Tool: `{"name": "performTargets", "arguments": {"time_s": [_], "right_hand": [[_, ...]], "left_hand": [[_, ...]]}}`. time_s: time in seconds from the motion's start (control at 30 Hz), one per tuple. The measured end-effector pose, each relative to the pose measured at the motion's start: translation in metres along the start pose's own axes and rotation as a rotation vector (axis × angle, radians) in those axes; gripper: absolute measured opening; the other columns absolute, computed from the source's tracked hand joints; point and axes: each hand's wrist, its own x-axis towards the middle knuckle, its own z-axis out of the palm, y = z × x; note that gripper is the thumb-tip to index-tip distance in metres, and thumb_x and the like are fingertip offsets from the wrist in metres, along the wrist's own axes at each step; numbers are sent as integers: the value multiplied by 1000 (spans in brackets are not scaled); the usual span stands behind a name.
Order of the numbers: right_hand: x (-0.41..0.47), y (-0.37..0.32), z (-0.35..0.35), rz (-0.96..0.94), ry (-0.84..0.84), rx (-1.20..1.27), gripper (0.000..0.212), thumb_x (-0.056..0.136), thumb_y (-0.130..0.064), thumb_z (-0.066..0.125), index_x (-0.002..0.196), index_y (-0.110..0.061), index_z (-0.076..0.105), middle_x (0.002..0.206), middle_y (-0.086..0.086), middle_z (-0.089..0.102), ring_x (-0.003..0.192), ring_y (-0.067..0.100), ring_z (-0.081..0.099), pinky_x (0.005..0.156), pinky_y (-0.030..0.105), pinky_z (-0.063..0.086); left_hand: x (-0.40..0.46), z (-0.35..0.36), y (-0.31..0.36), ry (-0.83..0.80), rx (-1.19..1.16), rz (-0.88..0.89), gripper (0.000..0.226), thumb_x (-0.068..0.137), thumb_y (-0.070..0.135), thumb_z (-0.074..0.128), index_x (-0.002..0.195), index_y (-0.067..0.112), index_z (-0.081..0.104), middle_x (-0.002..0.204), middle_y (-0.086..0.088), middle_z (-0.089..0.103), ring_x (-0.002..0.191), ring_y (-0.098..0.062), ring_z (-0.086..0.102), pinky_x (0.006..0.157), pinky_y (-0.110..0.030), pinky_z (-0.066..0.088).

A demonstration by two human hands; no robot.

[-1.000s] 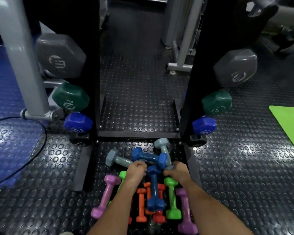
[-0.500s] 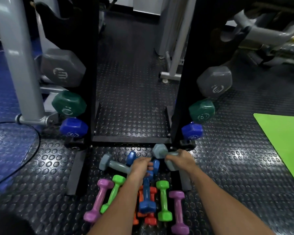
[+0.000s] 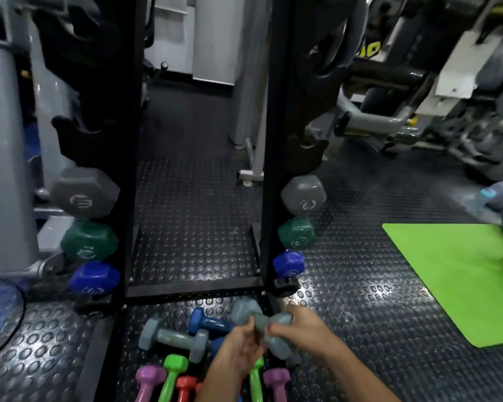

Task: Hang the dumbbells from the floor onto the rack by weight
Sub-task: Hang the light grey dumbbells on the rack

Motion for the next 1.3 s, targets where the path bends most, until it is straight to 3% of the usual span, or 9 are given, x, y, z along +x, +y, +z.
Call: {"name": "performTargets", "arguments": {"time_s": [0.1, 0.27, 0.47, 0.63, 0.77, 0.97, 1.13, 1.2, 1.3], "right_hand": [[-17, -3, -27, -37, -15, -69, 52, 55, -62, 80, 89, -25, 69, 87, -3, 76, 80, 10, 70, 68, 32, 54], [-40, -4, -74, -91, 13, 41, 55, 56, -48, 89, 101, -30, 64, 93, 0, 75, 72, 8, 67, 66, 33, 56], [-62, -16, -115, -238, 203, 304, 63, 60, -42, 94, 116, -30, 68, 107, -7, 77, 97, 10, 72, 82, 24, 56], [-87, -43, -134, -416, 308, 489, 71, 56, -47, 92, 123, -41, 70, 119, -8, 74, 110, 12, 69, 93, 32, 56], [-110, -64, -158, -506, 375, 544, 74, 54, -48, 90, 124, -37, 69, 117, -6, 74, 104, 12, 71, 83, 26, 58], [-131, -71, -185, -557, 491, 643, 87, 55, -43, 97, 135, -30, 64, 113, -7, 76, 98, 7, 71, 79, 15, 54], [-130, -83, -204, -529, 599, 745, 64, 58, -61, 91, 106, -26, 69, 100, 8, 70, 77, 14, 65, 63, 31, 58], [-126, -88, -211, -487, 549, 968, 54, 67, -48, 86, 103, -14, 66, 108, 24, 65, 83, 21, 68, 62, 36, 61], [-119, -96, -222, -379, 483, 1145, 32, 81, -28, 75, 103, -8, 64, 108, 24, 63, 93, 34, 67, 58, 40, 63]], "left_hand": [[-19, 17, -9, -68, -40, 44, 25, 105, 12, 52, 107, -9, 64, 74, -20, 75, 56, -25, 74, 47, -33, 60], [-41, 56, -8, -191, -127, 183, 30, 102, 12, 56, 122, -10, 62, 106, -28, 74, 86, -34, 76, 68, -40, 64], [-92, 113, 23, -246, -105, 436, 18, 99, 11, 60, 114, 2, 64, 107, -18, 76, 96, -30, 73, 73, -38, 63], [-137, 149, 38, -257, -131, 643, 18, 96, 9, 63, 113, 2, 63, 121, -19, 71, 109, -33, 70, 77, -40, 63], [-169, 180, 49, -310, -48, 752, 27, 95, 11, 66, 119, -2, 63, 116, -18, 74, 110, -32, 72, 91, -52, 59], [-202, 247, 71, -383, 211, 835, 20, 97, 12, 67, 113, 0, 68, 102, -13, 74, 90, -21, 72, 67, -31, 62], [-201, 301, 87, -425, 456, 791, 30, 96, 18, 70, 117, -3, 66, 87, -6, 70, 68, -9, 67, 58, -26, 59], [-195, 310, 94, -439, 527, 763, 25, 98, 19, 67, 108, -3, 69, 75, -4, 64, 60, -7, 62, 58, -25, 59], [-190, 309, 98, -502, 579, 688, 20, 105, 23, 56, 101, 9, 70, 70, 1, 69, 68, -13, 67, 66, -25, 61]]}}
